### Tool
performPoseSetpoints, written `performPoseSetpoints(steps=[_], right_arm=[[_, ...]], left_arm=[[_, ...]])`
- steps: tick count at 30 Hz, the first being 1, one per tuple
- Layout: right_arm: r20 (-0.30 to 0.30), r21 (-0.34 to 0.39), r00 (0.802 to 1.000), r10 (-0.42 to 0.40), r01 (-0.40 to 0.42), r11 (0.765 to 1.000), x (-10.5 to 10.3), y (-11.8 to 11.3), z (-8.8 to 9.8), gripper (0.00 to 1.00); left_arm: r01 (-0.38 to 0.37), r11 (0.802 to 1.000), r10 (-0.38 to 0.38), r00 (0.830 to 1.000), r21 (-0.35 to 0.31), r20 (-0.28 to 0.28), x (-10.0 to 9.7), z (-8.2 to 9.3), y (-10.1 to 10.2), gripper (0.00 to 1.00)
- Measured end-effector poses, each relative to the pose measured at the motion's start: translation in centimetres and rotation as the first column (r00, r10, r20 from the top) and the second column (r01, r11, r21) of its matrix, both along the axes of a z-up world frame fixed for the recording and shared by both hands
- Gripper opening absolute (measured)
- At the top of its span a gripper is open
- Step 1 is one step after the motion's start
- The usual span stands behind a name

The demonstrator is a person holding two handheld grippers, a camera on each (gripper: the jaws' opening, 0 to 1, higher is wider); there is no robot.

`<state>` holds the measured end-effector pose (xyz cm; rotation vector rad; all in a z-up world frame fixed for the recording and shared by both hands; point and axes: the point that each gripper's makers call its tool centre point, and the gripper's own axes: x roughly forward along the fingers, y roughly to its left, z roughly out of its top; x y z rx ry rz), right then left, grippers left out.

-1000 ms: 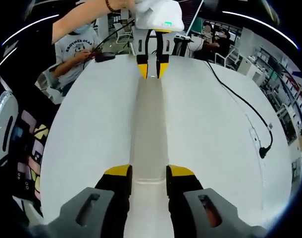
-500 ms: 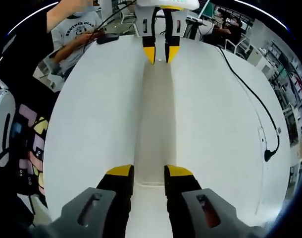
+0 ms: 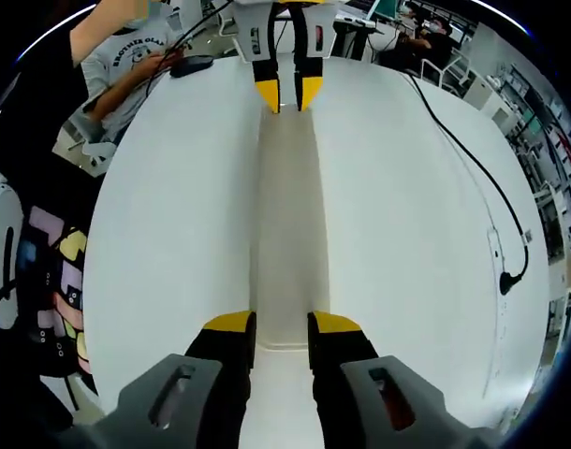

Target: Arrange the utensils inside the cutlery case until each visible utensil rests in its matching compartment.

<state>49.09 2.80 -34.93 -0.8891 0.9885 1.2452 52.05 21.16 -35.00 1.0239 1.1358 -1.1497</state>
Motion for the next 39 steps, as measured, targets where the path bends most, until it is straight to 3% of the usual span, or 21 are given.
performPoseSetpoints(steps=[4, 14, 24, 32, 37, 39], right_arm=[[-0.017, -0.007, 1.0, -0.011, 0.011, 1.0, 0.03, -0.03, -0.07, 0.22], [-0.026, -0.076, 0.999, -0.022, 0.02, 0.997, -0.21, 0.11, -0.29, 0.22], [-0.029, -0.085, 0.999, -0.033, 0.03, 0.996, -0.22, 0.16, -0.35, 0.23], [-0.02, -0.074, 1.0, -0.015, 0.013, 0.997, -0.25, 0.04, -0.3, 0.22], [-0.007, -0.049, 0.999, -0.032, 0.032, 0.998, -0.11, 0.12, -0.29, 0.23], [-0.02, -0.045, 0.999, -0.038, 0.037, 0.998, -0.23, 0.22, -0.24, 0.31]], left_arm=[[0.008, 0.999, -0.008, 1.0, 0.035, -0.001, -0.15, -0.12, -0.09, 0.15], [-0.003, 1.0, 0.003, 1.0, 0.023, -0.004, 0.22, -0.05, 0.19, 0.15], [-0.021, 1.0, 0.021, 1.0, 0.015, -0.015, 0.58, 0.15, 0.51, 0.15], [-0.005, 1.0, 0.005, 1.0, 0.011, 0.019, 0.52, 0.15, 0.53, 0.15], [-0.084, 0.995, 0.083, 0.996, -0.057, -0.005, 0.23, 0.1, 0.42, 0.14], [-0.139, 0.988, 0.136, 0.989, -0.066, -0.052, -0.29, 0.13, 0.41, 0.15]])
